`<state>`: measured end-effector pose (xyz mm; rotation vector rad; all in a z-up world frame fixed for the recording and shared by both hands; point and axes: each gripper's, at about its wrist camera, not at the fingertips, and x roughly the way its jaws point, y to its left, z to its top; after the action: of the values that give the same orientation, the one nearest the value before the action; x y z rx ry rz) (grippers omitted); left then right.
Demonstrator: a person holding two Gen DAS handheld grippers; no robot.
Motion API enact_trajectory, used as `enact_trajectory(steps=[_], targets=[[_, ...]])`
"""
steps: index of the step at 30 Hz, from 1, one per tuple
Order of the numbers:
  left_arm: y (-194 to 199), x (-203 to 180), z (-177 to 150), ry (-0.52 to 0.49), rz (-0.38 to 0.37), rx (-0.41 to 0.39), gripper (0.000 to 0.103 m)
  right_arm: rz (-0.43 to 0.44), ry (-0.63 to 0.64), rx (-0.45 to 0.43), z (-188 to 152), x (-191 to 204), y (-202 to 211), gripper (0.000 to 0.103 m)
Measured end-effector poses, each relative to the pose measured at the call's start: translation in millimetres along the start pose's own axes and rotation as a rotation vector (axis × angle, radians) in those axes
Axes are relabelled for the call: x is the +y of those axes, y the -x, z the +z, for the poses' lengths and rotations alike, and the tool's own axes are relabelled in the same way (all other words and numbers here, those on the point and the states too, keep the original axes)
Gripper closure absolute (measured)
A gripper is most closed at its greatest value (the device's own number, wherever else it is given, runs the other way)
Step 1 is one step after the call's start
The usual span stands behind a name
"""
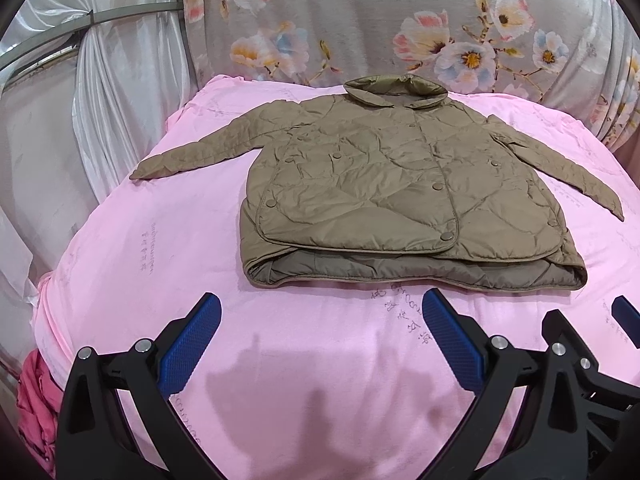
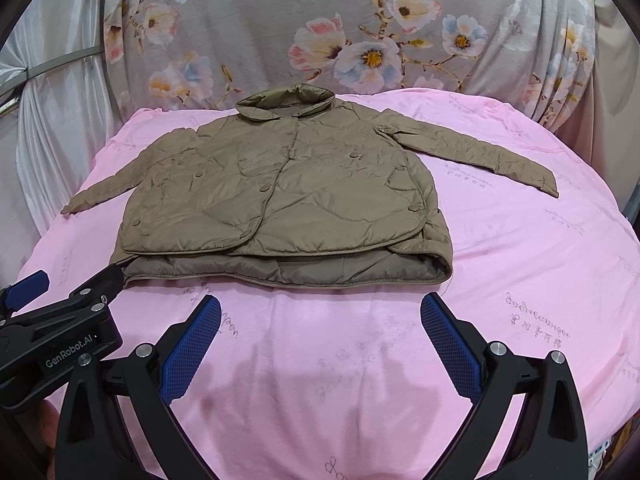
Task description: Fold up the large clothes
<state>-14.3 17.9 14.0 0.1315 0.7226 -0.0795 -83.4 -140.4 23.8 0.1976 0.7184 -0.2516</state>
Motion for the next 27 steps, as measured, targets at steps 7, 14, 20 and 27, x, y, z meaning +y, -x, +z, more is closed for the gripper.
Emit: enact_trajectory(steps=[7,14,20,27], targets=[[-2.8,3.6,-0.8,0.007,0.006,0.002,0.005,0.002,0.011,0.005,-1.2,4.4,-2.5,0.005],[-5.4,3.6,-1.0,0.006,0.010,0.005,0.005,0.001,0.013,0.009,-1.7,5.8,-5.0,0.005],[-5.4,4.1,-0.9,0.006,0.009,0.005,0.005,0.001,0.012,0.009,-2.2,6.4,-5.2,0.005],[-6.5,3.0,-1.5,0.003,0.009,0.003,0.005,0.001,0.010,0.010,-2.1,6.0,-5.6,0.005]])
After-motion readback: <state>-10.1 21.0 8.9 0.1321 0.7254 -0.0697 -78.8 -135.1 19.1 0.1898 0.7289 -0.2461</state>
